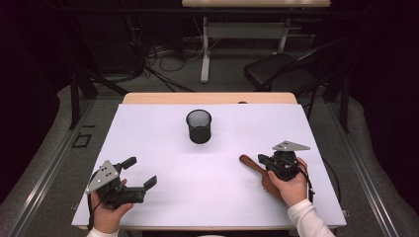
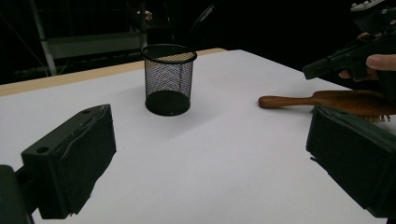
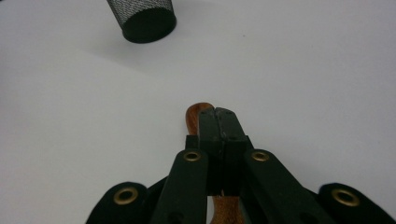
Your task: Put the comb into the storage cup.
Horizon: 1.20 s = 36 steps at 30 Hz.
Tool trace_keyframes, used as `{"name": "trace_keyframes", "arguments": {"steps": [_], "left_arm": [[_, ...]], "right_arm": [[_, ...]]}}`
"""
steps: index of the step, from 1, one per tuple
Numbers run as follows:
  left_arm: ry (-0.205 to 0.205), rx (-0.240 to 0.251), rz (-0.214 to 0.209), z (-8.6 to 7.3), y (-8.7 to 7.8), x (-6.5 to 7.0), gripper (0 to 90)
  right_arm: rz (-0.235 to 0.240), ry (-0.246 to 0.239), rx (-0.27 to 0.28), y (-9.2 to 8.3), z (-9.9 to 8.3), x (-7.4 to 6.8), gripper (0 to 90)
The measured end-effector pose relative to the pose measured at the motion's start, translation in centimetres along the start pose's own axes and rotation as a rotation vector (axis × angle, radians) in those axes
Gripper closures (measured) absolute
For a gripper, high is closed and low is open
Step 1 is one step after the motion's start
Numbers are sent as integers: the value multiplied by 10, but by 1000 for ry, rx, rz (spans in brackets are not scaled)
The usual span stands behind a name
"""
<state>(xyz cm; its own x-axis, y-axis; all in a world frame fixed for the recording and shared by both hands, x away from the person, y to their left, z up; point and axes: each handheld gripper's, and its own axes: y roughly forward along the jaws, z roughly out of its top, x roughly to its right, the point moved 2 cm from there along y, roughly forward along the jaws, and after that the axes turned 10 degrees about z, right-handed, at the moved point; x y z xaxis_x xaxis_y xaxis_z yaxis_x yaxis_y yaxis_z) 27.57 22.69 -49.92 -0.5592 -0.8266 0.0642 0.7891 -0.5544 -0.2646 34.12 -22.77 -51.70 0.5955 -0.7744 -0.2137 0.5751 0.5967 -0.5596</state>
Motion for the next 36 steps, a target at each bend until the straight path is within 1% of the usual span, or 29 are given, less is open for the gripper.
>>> {"name": "trace_keyframes", "arguments": {"steps": [3, 5, 7, 8, 9, 10, 13, 15, 17, 18, 19, 20, 23, 24, 25, 27, 29, 30, 31, 33, 34, 36], "left_arm": [[5, -3, 3, 0, 0, 0, 16], [7, -4, 2, 0, 0, 0, 16], [9, -4, 2, 0, 0, 0, 17], [12, -4, 3, -1, 0, 1, 17], [10, -5, 2, -1, 0, 1, 18], [11, -6, 0, -1, 1, 1, 18], [11, -7, 1, -1, 1, 1, 18], [12, -6, 1, -1, 0, 1, 18], [13, -3, 3, -1, 0, 1, 18], [13, -3, 3, -1, 0, 0, 18], [13, -3, 3, -1, 0, 0, 18], [11, -5, 1, -1, 0, 1, 18], [12, -7, 1, -1, 0, 1, 18], [12, -7, 1, -1, 0, 1, 18], [13, -6, 0, -1, 0, 1, 18], [11, -6, 1, -1, 1, 0, 18], [10, -6, 0, -1, 1, 0, 18], [11, -8, 1, -1, 1, 0, 18], [12, -8, 0, -1, 1, 1, 18], [14, -8, 2, -1, 1, 1, 18], [14, -8, 2, -1, 1, 1, 18], [14, -10, 2, -1, 1, 1, 18]], "right_arm": [[-39, 36, -35, 10, -1, 1, 900], [-70, 29, -43, 15, -1, 1, 900], [-87, 22, -54, 18, 0, 1, 900], [-87, 22, -54, 18, 0, 1, 900], [-62, 29, -48, 21, 1, -1, 900], [-42, 27, -48, 22, 2, -3, 900], [-29, -14, -77, 27, 1, -10, 900], [-14, -22, -94, 31, 0, -13, 900], [0, -11, -113, 34, -2, -15, 900], [-1, -18, -127, 35, -3, -15, 900], [-1, -18, -127, 35, -3, -15, 900], [-3, -15, -166, 39, -5, -14, 900], [-21, -10, -218, 41, -7, -10, 900], [-21, -10, -218, 41, -7, -10, 900], [-29, 1, -242, 41, -8, -5, 900], [-26, 30, -240, 38, -8, 0, 900], [-27, 37, -236, 37, -7, 2, 900], [-37, 34, -230, 35, -6, 5, 900], [-55, 43, -232, 33, -5, 9, 900], [-61, 61, -235, 30, -5, 13, 900], [-62, 62, -238, 30, -5, 15, 900], [-42, 79, -236, 29, -5, 16, 900]]}}
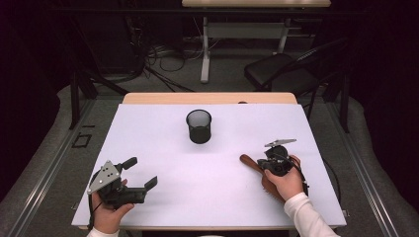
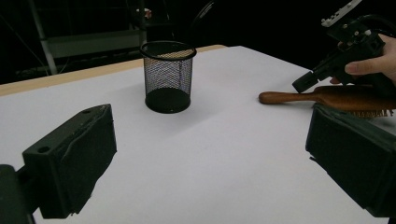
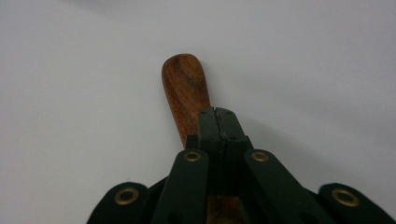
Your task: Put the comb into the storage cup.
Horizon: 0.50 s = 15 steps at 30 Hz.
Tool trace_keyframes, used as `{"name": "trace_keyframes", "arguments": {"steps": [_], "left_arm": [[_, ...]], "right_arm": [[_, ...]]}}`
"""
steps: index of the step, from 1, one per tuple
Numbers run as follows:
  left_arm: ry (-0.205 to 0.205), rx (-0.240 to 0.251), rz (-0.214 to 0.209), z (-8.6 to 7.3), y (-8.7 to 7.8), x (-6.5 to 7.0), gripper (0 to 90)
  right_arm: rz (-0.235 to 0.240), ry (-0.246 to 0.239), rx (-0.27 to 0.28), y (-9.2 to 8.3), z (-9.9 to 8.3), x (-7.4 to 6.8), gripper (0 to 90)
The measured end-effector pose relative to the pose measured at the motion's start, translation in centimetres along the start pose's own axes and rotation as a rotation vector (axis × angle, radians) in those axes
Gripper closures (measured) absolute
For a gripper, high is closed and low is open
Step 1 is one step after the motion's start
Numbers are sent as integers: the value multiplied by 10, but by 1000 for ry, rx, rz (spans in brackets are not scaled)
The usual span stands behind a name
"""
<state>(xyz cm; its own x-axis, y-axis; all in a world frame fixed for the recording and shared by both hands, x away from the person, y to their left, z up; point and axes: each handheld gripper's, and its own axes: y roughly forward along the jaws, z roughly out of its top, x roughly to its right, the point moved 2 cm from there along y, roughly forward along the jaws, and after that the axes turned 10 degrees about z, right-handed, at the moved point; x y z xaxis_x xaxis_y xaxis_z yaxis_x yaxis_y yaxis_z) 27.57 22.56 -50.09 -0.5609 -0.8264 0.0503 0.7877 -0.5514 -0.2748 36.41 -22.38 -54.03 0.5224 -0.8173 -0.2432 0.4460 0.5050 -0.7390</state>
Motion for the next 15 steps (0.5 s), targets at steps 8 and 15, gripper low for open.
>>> {"name": "trace_keyframes", "arguments": {"steps": [8, 15], "left_arm": [[4, -1, 0, 0, 0, 0, 18], [2, -2, 1, 0, 0, 0, 18]], "right_arm": [[14, -49, -36, 2, 1, -10, 900], [13, -89, -104, 11, 5, -16, 900]]}}
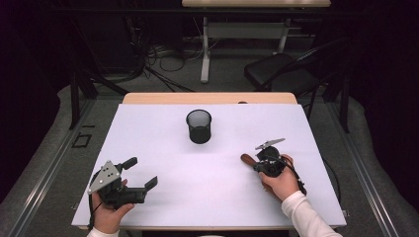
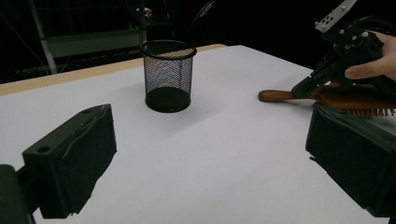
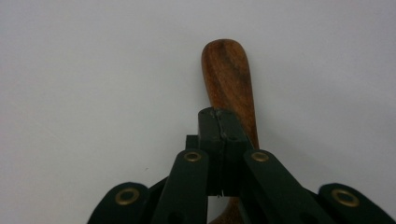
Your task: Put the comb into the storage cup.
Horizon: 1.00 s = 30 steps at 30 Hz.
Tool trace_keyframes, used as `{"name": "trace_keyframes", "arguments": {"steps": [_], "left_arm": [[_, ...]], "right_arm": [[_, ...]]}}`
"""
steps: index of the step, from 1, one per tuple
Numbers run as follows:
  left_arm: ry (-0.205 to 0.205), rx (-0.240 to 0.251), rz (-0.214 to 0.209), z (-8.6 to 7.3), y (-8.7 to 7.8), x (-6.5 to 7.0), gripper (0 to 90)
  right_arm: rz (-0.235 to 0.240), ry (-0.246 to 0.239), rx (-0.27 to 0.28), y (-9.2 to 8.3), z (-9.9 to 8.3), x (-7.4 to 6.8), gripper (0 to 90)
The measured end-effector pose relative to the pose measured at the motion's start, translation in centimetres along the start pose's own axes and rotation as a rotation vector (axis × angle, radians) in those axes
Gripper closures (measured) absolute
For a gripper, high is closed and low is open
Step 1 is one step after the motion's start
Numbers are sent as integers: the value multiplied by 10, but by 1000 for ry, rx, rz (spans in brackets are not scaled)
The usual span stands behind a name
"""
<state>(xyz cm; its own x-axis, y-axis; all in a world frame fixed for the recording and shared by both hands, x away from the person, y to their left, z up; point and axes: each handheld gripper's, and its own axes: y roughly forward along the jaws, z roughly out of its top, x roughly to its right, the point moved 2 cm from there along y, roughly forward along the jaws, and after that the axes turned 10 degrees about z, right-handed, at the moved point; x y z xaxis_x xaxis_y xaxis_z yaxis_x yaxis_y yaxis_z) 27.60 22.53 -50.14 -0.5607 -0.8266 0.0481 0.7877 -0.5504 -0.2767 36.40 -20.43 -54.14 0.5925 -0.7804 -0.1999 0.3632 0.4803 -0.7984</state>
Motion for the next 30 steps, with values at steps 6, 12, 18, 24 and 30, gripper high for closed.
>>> {"name": "trace_keyframes", "arguments": {"steps": [6, 12, 18, 24, 30], "left_arm": [[1, -1, 3, 0, 0, 0, 18], [0, -2, 1, 0, 0, 0, 18], [-6, -3, 4, -1, 1, 0, 19], [-6, -5, 6, -1, 1, 0, 24], [-1, -7, 7, -1, 2, 0, 24]], "right_arm": [[-38, 38, -24, -5, 0, 16, 900], [-84, 97, -29, -13, -8, 40, 900], [-118, 159, -14, -25, -24, 60, 900], [-131, 212, 6, -38, -42, 75, 900], [-121, 247, 31, -46, -56, 80, 900]]}}
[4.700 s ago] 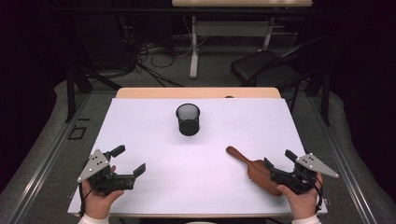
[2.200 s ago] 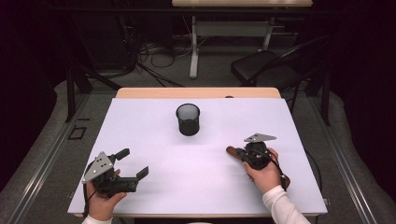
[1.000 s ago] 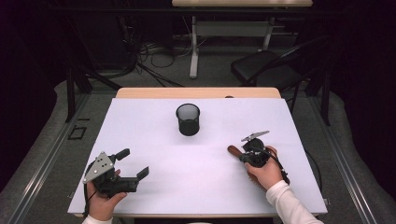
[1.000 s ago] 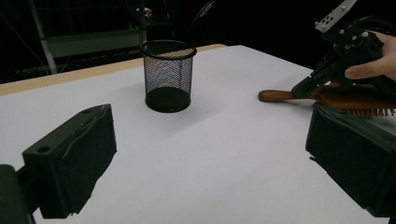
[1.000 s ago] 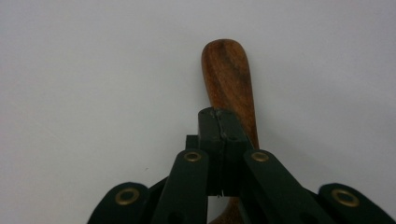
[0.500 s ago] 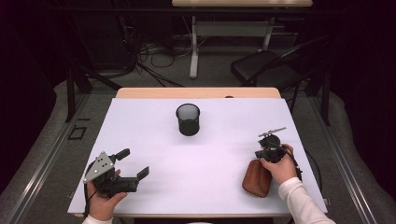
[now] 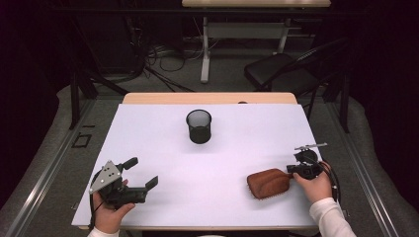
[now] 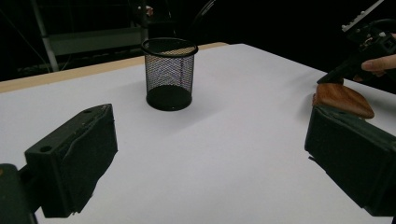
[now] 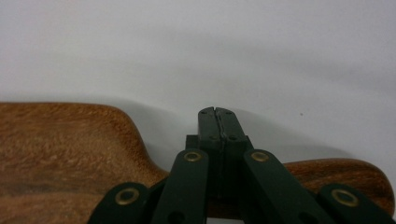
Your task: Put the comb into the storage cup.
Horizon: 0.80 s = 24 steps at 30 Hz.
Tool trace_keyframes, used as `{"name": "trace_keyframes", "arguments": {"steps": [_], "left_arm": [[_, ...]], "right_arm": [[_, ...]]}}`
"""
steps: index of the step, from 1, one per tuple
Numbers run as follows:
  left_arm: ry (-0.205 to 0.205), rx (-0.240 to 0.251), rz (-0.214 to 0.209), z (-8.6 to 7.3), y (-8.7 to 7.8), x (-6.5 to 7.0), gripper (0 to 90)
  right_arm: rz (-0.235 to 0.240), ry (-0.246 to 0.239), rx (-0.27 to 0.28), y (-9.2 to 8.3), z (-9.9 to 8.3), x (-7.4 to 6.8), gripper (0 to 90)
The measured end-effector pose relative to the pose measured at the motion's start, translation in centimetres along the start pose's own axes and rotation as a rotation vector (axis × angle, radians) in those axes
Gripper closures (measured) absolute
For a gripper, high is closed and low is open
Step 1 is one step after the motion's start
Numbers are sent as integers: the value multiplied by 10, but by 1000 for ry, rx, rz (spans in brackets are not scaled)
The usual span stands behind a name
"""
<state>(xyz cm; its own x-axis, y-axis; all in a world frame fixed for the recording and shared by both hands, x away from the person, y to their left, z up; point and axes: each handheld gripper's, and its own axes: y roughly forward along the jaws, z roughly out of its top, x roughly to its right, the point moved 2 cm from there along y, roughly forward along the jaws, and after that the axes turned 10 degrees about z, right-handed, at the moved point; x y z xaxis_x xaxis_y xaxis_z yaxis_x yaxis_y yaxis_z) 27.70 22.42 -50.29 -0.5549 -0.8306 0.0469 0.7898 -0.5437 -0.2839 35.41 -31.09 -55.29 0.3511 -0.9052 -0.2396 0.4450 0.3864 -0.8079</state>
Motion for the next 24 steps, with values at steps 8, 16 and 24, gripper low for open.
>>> {"name": "trace_keyframes", "arguments": {"steps": [8, 16, 24], "left_arm": [[1, 0, -1, 0, 0, 0, 24], [2, -1, -2, 0, -1, 0, 24], [7, -2, 0, 0, 0, 0, 24]], "right_arm": [[18, 28, 36, -9, -18, 1, 900], [25, 32, 58, -21, -37, -4, 900], [55, 27, 79, -28, -51, -12, 900]]}}
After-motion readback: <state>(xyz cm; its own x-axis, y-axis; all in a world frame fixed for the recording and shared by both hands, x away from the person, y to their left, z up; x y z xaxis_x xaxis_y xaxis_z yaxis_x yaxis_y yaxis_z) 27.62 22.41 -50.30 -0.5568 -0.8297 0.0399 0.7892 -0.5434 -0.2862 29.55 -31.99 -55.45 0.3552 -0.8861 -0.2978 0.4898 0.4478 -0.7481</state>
